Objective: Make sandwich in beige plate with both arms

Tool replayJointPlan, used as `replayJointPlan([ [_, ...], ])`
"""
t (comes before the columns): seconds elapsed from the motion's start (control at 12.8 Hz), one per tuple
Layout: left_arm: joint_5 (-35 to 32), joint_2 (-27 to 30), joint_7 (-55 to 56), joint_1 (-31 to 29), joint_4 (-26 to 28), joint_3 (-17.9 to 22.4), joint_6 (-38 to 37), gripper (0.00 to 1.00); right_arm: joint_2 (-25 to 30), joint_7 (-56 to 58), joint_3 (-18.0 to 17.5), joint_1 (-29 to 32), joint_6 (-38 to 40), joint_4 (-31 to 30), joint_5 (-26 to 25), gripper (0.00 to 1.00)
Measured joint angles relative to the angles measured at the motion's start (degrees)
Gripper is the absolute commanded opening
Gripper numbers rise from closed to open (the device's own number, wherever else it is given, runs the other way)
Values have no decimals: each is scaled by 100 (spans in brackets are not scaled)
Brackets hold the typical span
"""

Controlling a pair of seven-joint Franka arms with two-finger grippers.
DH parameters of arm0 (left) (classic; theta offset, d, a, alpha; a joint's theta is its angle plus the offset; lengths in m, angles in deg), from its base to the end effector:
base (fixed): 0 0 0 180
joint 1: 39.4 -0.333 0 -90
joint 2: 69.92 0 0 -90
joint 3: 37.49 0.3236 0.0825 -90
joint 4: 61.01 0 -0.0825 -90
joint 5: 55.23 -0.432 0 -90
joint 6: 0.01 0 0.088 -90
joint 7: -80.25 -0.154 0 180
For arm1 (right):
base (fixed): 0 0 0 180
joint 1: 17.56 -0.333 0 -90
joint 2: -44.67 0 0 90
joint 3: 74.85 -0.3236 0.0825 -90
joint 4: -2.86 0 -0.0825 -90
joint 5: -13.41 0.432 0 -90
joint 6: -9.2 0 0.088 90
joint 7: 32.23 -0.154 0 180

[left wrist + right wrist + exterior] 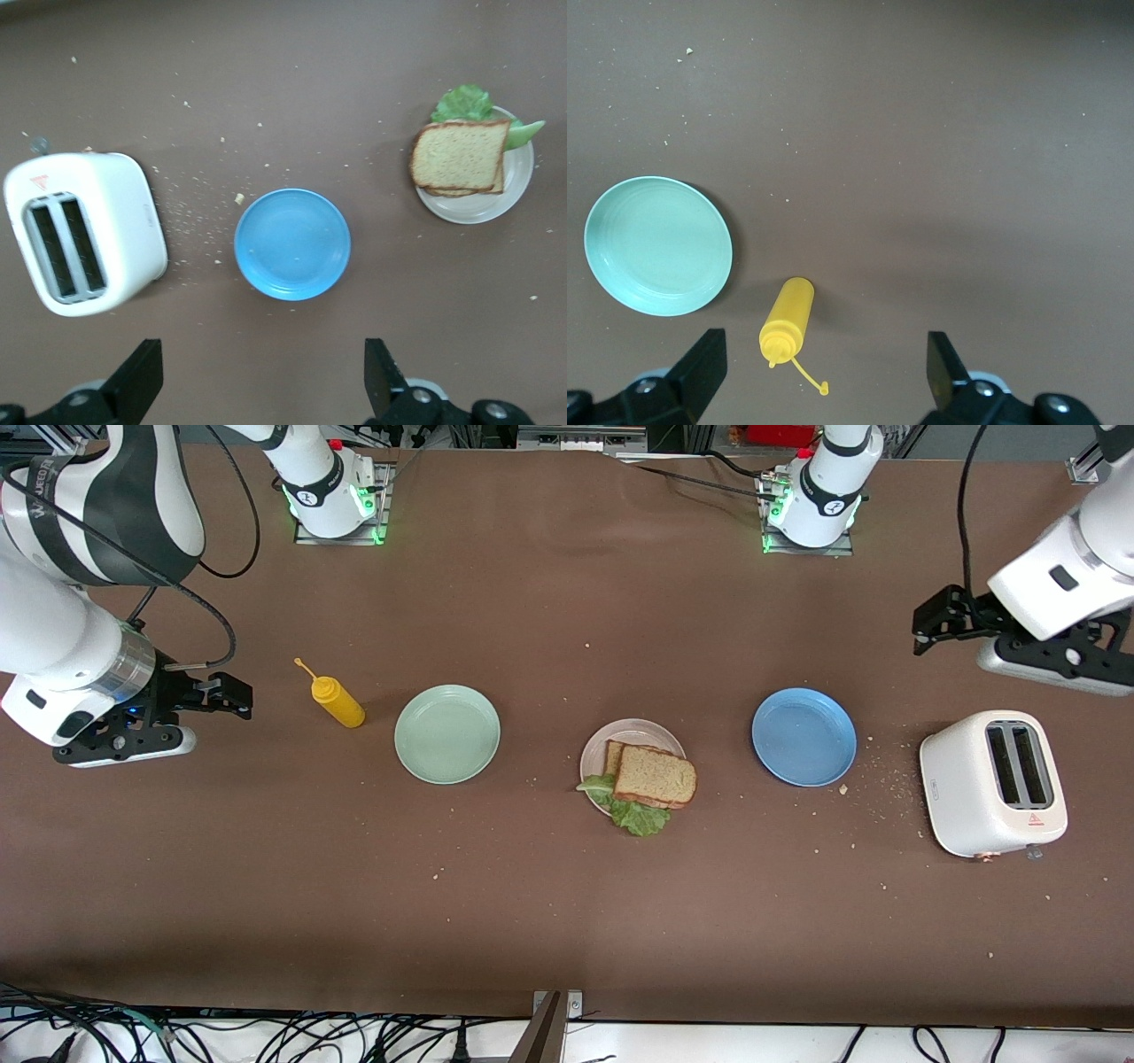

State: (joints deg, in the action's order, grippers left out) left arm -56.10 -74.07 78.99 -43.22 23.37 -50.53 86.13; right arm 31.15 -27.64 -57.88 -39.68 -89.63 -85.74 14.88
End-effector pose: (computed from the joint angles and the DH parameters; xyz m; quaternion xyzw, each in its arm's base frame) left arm 0.6096 -0.0919 0.5869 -0.9957 0.0908 0.0199 0.0008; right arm 0.6689 0.0782 0.4657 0.9958 0.0856 -0.0235 0.0217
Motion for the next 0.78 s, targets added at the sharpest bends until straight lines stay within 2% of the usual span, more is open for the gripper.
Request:
replayJointPlan([
  [0.23, 160, 376, 270, 163, 642, 229, 192, 100, 0, -1, 0, 0, 0, 7, 0, 100],
  [0.78, 160, 433, 314, 183, 727, 304, 128, 100, 0, -1, 1, 6, -19, 40, 0, 100],
])
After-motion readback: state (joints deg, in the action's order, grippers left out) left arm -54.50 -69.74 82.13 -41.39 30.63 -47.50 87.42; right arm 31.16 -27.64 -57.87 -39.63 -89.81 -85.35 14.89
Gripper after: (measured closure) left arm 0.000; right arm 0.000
